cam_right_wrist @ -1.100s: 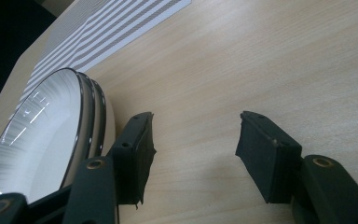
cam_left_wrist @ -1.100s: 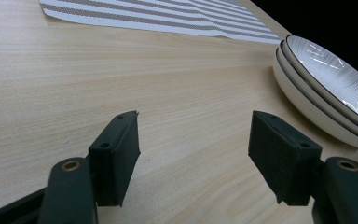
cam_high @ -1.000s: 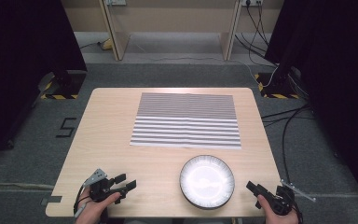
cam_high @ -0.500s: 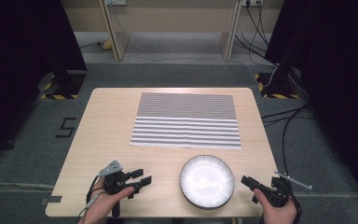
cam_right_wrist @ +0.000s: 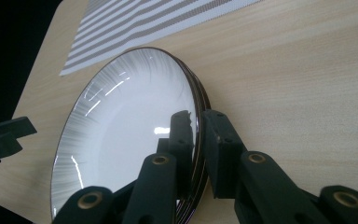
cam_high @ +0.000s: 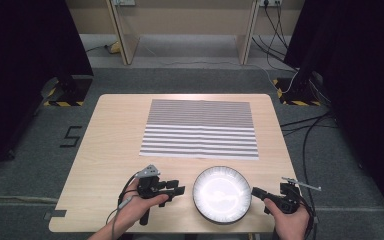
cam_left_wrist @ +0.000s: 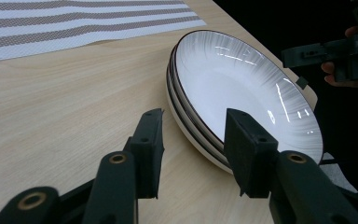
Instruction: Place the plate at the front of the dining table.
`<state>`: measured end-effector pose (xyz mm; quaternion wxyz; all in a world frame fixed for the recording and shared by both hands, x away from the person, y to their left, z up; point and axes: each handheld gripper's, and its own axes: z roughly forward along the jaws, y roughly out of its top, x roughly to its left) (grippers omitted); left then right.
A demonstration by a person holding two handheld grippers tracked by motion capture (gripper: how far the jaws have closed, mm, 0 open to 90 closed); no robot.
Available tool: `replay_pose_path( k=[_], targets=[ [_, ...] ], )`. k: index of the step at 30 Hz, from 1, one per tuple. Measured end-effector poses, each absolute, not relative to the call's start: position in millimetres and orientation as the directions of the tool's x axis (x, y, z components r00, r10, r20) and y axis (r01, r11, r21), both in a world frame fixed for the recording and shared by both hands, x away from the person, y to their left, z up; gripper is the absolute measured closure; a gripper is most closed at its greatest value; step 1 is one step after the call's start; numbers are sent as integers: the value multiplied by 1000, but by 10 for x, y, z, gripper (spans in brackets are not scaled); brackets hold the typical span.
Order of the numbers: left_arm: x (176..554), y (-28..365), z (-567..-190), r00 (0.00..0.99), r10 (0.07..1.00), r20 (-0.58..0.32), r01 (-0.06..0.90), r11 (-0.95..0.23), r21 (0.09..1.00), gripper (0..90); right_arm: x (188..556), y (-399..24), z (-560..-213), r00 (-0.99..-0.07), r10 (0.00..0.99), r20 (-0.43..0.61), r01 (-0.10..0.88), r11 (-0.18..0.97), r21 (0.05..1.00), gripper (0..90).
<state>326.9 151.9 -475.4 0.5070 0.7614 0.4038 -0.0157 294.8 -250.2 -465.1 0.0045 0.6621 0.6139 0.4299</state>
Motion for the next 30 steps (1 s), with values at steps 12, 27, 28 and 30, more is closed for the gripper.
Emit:
replay_pose_path(
  k=[12,27,28,30],
  targets=[
    [3352,1267,-4856,650,587,-483,679,-163,716,607,2998,-2422,-4694,-115,833,541,845,-205,495,866],
    [3370,1176,-4835,653,584,-482,688,-190,700,614,3050,-2409,-4663,-76,835,545,871,-211,445,876],
    [3370,1176,-4835,653,584,-482,688,-190,700,614,3050,-2409,-4663,-76,835,545,871,-211,445,876],
    [3381,1171,-4827,654,587,-477,687,-199,699,615,3052,-2454,-4688,-60,809,585,876,-239,419,879]
  ],
)
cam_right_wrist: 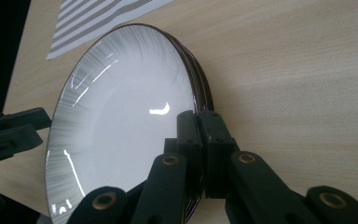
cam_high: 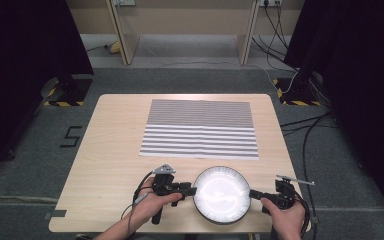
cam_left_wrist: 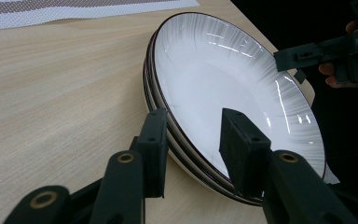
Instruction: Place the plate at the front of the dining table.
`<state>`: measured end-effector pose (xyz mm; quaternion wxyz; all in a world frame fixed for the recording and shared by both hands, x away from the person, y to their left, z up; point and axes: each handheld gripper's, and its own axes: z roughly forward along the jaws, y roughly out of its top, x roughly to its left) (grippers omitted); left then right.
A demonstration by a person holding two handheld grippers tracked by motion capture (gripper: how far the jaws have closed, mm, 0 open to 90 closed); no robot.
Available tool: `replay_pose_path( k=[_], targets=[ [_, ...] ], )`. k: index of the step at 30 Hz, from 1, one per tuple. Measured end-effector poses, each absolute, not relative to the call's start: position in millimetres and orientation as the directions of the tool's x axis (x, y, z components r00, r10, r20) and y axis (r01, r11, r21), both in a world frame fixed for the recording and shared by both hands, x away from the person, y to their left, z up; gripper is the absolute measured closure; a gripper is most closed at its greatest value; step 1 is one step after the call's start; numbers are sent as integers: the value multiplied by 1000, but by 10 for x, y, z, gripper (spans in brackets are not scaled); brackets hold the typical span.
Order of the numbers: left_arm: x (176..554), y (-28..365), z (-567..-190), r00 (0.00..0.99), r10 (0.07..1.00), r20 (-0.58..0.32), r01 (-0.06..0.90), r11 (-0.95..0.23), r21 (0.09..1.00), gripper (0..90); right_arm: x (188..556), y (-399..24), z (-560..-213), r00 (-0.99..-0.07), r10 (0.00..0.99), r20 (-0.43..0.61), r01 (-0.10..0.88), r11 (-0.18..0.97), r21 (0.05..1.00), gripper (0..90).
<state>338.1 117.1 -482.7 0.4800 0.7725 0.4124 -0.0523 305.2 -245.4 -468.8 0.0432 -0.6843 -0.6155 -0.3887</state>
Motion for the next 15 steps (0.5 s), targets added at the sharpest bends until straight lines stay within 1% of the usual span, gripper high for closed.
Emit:
replay_pose_path(
  k=[3,10,15],
  targets=[
    [3386,1170,-4827,657,584,-476,688,-206,696,619,3055,-2468,-4696,-52,797,602,878,-250,407,879],
    [3395,1143,-4846,657,580,-482,696,-223,682,653,3106,-2464,-4677,-47,803,594,891,-235,388,881],
    [3402,1126,-4857,651,591,-477,705,-236,669,660,3112,-2482,-4702,-29,778,628,898,-256,358,881]
  ],
)
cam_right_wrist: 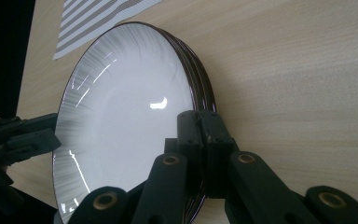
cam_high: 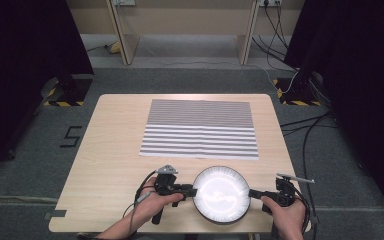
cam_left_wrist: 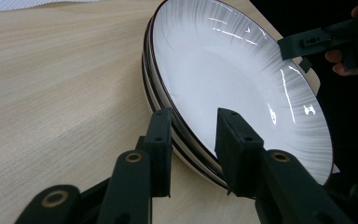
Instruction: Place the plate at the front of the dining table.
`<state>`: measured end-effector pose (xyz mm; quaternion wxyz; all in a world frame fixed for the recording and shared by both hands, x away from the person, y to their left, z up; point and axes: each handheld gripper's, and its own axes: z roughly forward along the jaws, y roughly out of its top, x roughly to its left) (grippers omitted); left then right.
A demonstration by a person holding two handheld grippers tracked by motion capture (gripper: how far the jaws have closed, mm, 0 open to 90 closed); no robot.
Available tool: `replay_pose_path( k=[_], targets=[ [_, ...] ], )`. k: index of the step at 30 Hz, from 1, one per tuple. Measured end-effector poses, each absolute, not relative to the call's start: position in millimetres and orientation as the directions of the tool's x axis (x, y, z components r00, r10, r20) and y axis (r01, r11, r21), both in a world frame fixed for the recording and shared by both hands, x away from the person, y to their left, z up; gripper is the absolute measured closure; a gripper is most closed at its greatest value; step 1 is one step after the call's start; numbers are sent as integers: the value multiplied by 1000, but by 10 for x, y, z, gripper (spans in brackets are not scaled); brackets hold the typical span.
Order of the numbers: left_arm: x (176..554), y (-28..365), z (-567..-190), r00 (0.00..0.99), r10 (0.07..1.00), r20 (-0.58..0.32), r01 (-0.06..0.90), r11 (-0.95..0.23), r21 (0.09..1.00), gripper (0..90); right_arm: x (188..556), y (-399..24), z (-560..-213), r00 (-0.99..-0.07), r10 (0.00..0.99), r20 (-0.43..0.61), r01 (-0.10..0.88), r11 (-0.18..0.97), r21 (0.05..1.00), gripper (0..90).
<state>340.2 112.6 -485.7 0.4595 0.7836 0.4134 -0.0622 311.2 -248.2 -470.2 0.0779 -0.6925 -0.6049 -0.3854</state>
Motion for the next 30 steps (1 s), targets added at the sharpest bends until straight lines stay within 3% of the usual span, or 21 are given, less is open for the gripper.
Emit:
replay_pose_path(
  k=[9,13,16,18,19,30],
  targets=[
    [3450,1201,-4771,634,610,-476,705,-203,679,655,3166,-2377,-4764,-34,750,661,917,-239,318,876],
    [3456,1227,-4758,641,604,-473,703,-215,679,678,3179,-2254,-4701,-63,814,577,907,-194,373,868],
    [3452,1224,-4770,636,606,-478,706,-208,676,678,3185,-2275,-4751,-56,793,606,913,-205,353,850],
    [3449,1225,-4767,637,607,-475,705,-209,678,679,3183,-2267,-4763,-54,787,614,914,-208,348,828],
    [3448,1228,-4762,642,607,-469,700,-215,681,680,3186,-2224,-4777,-59,784,618,918,-201,343,754],
    [3403,1275,-4837,625,594,-507,704,-148,694,691,3196,-2190,-4752,-67,759,648,923,-200,330,605]
  ],
)
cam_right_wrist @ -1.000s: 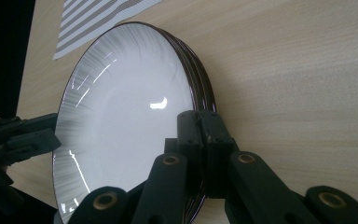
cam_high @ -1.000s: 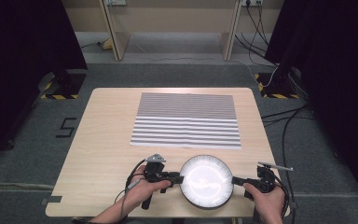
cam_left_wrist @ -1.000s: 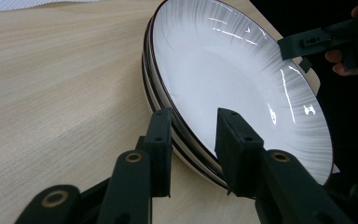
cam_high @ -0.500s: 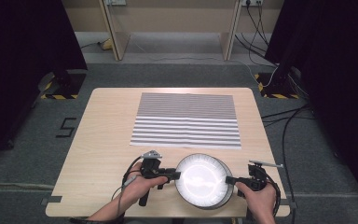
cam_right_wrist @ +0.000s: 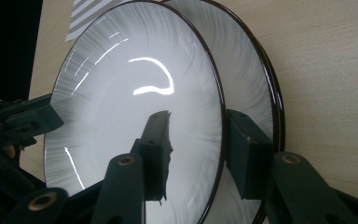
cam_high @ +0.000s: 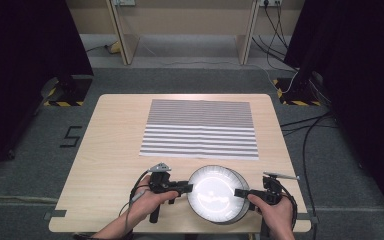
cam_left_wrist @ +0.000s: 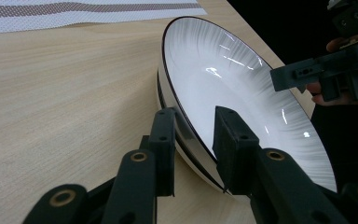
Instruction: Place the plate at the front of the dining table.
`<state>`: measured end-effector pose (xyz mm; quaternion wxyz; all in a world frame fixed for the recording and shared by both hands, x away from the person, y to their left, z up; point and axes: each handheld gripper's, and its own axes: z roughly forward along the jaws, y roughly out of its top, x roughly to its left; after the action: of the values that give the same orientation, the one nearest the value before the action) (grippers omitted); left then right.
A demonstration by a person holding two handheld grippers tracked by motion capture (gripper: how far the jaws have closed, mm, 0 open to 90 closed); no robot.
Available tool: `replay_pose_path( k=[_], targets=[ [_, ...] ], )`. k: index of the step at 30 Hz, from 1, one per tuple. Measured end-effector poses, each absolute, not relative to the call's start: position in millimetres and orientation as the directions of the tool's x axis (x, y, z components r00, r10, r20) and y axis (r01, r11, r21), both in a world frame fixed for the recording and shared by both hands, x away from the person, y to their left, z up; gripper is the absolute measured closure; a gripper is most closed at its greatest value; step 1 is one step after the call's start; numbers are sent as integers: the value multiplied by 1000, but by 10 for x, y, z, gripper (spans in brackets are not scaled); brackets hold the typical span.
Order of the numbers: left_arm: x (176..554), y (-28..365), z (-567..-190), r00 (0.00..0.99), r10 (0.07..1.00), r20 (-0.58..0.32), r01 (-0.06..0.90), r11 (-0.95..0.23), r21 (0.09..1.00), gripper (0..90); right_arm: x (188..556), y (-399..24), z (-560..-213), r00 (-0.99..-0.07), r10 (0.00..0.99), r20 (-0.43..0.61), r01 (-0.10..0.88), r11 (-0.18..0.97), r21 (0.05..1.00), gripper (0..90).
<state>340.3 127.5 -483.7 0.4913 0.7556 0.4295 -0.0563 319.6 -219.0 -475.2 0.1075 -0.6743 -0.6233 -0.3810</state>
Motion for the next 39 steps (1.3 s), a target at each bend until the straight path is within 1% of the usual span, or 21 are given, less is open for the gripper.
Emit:
replay_pose_path(
  k=[5,8,15,16,17,19,20,22,23,25,27,31,33,35,37,39],
  targets=[
    [3399,1282,-4856,627,587,-511,702,-141,698,690,3201,-2193,-4746,-59,750,659,923,-210,322,575],
    [3391,1272,-4871,627,586,-513,701,-138,699,691,3186,-2206,-4744,-42,739,673,914,-244,325,586],
    [3374,1230,-4919,620,584,-524,708,-130,694,690,3185,-2241,-4708,-44,741,670,906,-254,340,579],
    [3374,1197,-4955,621,571,-536,719,-145,679,693,3204,-2268,-4688,-42,741,671,905,-256,339,544],
    [3374,1197,-4955,621,571,-536,719,-145,679,695,3204,-2268,-4688,-42,741,671,905,-256,339,544],
    [3372,1164,-4990,596,580,-555,740,-129,660,699,3222,-2292,-4691,-31,740,672,905,-265,334,570],
    [3379,1150,-4972,608,591,-531,727,-145,671,724,3220,-2329,-4682,-41,745,666,900,-262,348,596],
    [3380,1116,-4975,634,606,-480,691,-166,703,726,3220,-2342,-4689,-33,732,680,898,-277,342,597],
    [3383,1116,-4973,633,607,-480,693,-168,701,724,3224,-2366,-4699,-25,720,693,898,-289,332,619],
    [3405,1123,-4977,631,600,-491,701,-170,693,723,3234,-2395,-4727,-14,699,715,896,-308,319,636],
    [3411,1117,-4979,636,601,-483,696,-177,696,722,3247,-2410,-4744,-14,694,720,897,-310,316,667],
    [3411,1120,-4985,641,599,-481,692,-178,700,721,3274,-2448,-4785,-18,665,746,901,-313,301,677],
    [3423,1128,-4991,633,594,-497,702,-170,691,722,3276,-2447,-4788,-29,666,746,903,-303,305,686],
    [3441,1134,-4997,623,589,-516,716,-163,679,720,3270,-2432,-4785,-54,689,723,902,-277,332,699],
    [3447,1130,-4990,627,589,-509,713,-172,679,720,3262,-2410,-4784,-70,710,701,898,-261,355,718],
    [3446,1120,-4978,636,594,-492,704,-186,685,718,3264,-2405,-4788,-77,714,696,899,-252,357,721]
  ],
)
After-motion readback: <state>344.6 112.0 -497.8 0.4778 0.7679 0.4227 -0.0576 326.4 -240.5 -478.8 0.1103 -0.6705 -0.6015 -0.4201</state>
